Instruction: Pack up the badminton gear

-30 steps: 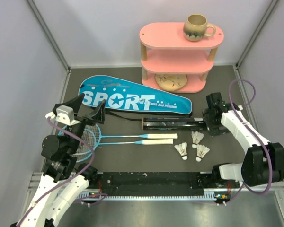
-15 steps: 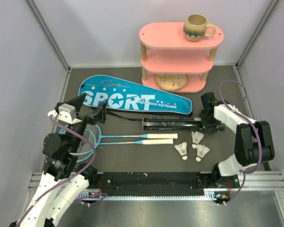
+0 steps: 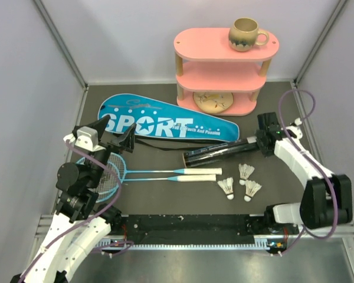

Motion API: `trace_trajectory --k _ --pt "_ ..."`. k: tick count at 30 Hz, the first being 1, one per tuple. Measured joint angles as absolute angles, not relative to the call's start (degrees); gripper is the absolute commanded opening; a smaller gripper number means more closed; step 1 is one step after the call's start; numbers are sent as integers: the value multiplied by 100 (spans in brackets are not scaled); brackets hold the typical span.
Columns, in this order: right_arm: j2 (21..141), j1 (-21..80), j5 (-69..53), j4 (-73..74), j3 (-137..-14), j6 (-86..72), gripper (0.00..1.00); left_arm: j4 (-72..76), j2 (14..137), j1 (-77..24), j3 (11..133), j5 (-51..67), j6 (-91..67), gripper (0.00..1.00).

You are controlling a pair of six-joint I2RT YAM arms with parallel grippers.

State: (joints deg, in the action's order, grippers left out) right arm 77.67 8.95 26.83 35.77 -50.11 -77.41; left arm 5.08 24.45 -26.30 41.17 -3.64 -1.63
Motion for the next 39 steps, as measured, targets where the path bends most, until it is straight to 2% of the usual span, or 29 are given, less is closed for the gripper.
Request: trace_trajectory --k 5,10,13,15,20,27,32,35,39 --pt "6646 980 2665 2265 -4821 -5988 24 473 2512 -2630 4117 -366 -161 98" --pt "5465 1315 1857 172 -4156 -3865 25 445 2580 -2630 4123 -360 -161 98" --pt "4858 1837 1229 -1190 -3798 -2456 25 438 2626 -2630 4128 -329 -163 98" --pt "4587 2541 858 -1841 -3664 -1525 24 429 2683 -2630 4128 -325 -161 98" --pt "4230 3581 -49 -2993 -3181 325 23 423 2849 -2628 4128 -353 -158 98" --pt "4193 4681 -663 -3507 -2856 1865 23 410 3044 -2628 4128 -355 -174 98" --pt "4202 5118 -716 -3557 -2762 2502 23 429 3081 -2628 4128 -242 -338 98" --pt "4204 5304 -694 -3616 -2696 2672 17 425 3201 -2628 4132 -93 -650 98" --pt "4305 5358 73 -4010 -2687 2034 18 75 3529 -2628 4303 62 -1643 98"
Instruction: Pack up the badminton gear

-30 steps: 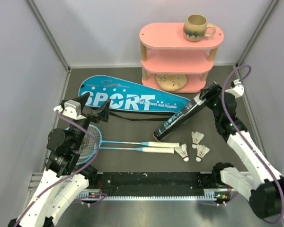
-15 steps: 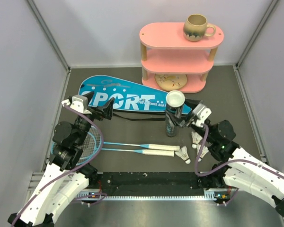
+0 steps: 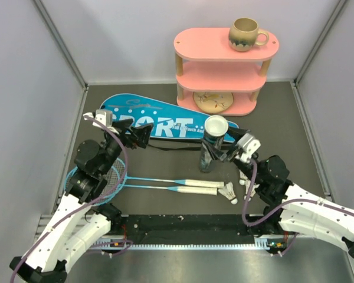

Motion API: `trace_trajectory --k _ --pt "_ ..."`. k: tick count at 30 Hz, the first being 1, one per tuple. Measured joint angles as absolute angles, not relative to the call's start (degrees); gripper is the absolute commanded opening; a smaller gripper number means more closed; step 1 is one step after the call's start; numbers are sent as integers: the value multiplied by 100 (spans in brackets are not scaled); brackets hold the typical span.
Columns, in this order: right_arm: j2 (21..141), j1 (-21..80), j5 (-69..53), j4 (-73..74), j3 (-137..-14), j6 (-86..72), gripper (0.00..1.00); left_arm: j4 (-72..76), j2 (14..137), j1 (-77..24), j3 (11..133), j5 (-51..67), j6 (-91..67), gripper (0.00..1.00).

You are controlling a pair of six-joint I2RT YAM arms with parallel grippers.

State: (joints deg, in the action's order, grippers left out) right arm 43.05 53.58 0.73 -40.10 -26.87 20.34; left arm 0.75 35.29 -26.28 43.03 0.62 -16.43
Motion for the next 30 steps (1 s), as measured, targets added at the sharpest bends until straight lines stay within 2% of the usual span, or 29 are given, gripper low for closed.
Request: trace_trajectory --k 5,10,13,17,23,30 --pt "4462 5275 1957 -3782 -2991 191 15 -226 3682 -2624 4226 440 -3242 98" --pt "4519 4764 3398 -3675 -3076 -2049 13 729 3553 -2622 3089 1125 -5736 98" --pt "4622 4626 3935 -4077 -2832 -2858 13 1323 3837 -2624 2604 1621 -7085 98" --pt "5157 4619 4473 -5109 -2421 -3570 13 1776 4375 -2742 2561 1927 -8390 98" --pt "5621 4574 4928 -5286 -2353 -4720 13 2919 4427 -3114 2368 1813 -9223 98" --pt "5975 4434 5137 -5872 -2362 -5640 13 2766 4073 -3505 2281 1166 -9511 98"
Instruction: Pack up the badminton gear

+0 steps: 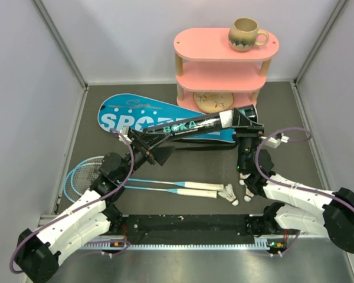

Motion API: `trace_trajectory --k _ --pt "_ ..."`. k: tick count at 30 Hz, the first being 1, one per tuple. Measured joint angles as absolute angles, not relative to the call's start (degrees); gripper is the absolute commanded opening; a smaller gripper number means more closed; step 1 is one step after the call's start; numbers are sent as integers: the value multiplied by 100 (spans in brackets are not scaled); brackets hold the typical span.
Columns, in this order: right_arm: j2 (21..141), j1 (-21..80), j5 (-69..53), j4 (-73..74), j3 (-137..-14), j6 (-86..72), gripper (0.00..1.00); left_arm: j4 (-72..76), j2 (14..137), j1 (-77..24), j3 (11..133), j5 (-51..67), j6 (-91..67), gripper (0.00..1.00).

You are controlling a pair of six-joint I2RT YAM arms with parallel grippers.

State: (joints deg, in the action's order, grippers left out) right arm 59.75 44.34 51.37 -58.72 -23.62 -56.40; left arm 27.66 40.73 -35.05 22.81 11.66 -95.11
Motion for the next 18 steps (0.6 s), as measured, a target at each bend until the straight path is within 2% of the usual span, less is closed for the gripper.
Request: trace_trajectory --k 9,18 --pt "6106 4405 4757 -6077 -2198 -6777 13 2976 5170 -3568 2340 3 -9526 98" --pt "5256 4407 4606 -5094 -1686 -7806 14 3479 5389 -3907 2438 -1444 -8431 97"
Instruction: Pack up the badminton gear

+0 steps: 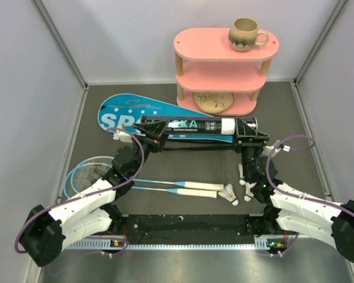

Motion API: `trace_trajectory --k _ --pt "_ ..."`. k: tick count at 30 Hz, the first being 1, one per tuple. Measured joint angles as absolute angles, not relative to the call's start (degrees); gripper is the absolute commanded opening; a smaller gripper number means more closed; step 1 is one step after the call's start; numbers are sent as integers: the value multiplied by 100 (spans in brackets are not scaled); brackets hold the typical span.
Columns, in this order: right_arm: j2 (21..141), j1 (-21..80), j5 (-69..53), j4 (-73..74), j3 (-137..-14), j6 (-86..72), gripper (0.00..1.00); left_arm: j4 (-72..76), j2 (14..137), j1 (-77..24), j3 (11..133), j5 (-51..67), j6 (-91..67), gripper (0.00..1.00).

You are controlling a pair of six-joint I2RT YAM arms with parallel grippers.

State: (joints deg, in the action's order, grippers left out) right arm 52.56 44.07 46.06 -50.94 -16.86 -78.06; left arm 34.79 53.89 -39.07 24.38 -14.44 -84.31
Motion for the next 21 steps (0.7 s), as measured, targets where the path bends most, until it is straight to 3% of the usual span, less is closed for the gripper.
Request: trace_trajectory --k 4,6,8,9,11,12,14,21 --pt "5175 4368 4497 -5074 -1448 -8154 13 3787 5441 -3905 2539 -1667 -8088 96" --pt "5087 4309 4357 -4939 -1422 -8324 15 4001 5527 -3905 2539 -1684 -7942 83" --pt "4884 4263 4187 -4703 -1422 -8495 22 4246 5616 -3905 2539 -1682 -7756 75" --pt "4834 4254 4167 -4648 -1422 -8525 35 4344 5638 -3905 2539 -1675 -7669 67" --pt "4600 4200 3997 -4392 -1422 -8611 65 4504 5642 -3905 2539 -1645 -7474 59" --pt "4427 4145 3837 -4193 -1422 -8628 85 4587 5627 -3905 2536 -1632 -7413 53" --pt "4049 3913 3321 -3656 -1481 -8517 97 4633 5557 -3907 2523 -1590 -7240 52" --pt "3693 3551 1970 -768 -2794 -6729 99 4486 4797 -3997 2451 -1811 -6145 45"
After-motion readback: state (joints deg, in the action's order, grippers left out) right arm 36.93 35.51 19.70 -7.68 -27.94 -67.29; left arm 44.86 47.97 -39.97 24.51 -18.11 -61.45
